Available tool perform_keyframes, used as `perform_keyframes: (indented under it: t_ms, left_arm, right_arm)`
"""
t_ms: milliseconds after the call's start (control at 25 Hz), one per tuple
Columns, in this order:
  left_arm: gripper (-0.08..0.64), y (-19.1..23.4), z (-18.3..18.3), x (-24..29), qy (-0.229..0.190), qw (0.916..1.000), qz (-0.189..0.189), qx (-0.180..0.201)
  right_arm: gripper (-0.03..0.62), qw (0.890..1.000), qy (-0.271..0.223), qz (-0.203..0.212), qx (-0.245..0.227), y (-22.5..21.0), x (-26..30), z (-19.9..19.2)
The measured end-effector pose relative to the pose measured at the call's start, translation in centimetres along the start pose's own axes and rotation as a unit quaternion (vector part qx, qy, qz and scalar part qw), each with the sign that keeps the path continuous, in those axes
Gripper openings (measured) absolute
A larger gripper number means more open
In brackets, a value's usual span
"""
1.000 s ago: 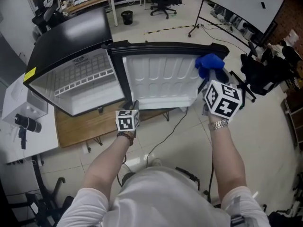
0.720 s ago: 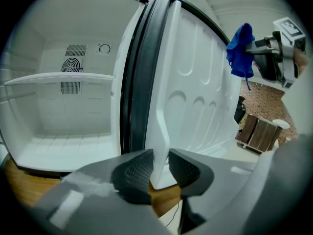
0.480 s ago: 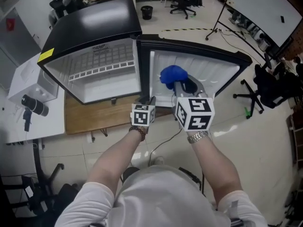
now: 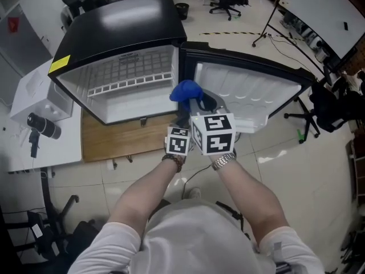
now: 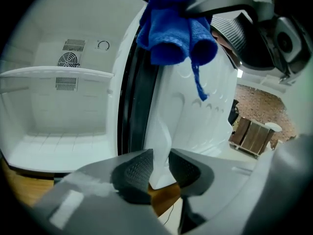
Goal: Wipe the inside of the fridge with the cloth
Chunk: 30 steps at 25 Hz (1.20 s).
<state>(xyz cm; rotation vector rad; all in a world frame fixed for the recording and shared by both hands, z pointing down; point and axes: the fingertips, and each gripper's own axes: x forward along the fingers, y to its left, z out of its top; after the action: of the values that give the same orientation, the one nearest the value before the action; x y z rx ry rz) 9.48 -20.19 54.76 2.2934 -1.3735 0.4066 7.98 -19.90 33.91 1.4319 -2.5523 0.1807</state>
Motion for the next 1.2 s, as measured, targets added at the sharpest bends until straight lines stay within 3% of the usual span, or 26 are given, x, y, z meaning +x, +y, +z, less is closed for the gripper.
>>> perform_keyframes:
  t_ms: [680, 1200]
  left_arm:
    - [0.106, 0.1, 0.1, -0.1, -0.001, 0.9999, -0.01, 0.002]
    - [0.104, 0.1, 0.3, -0.2, -0.003, 1.0, -0.001, 0.007]
  right_arm:
    - [0.038, 1.0, -0.005, -0.029, 0.001, -2.0, -0.7, -1.0]
    - [0.038, 0.998, 0.009, -0.067, 0.017, -6.2, -0.5, -2.2]
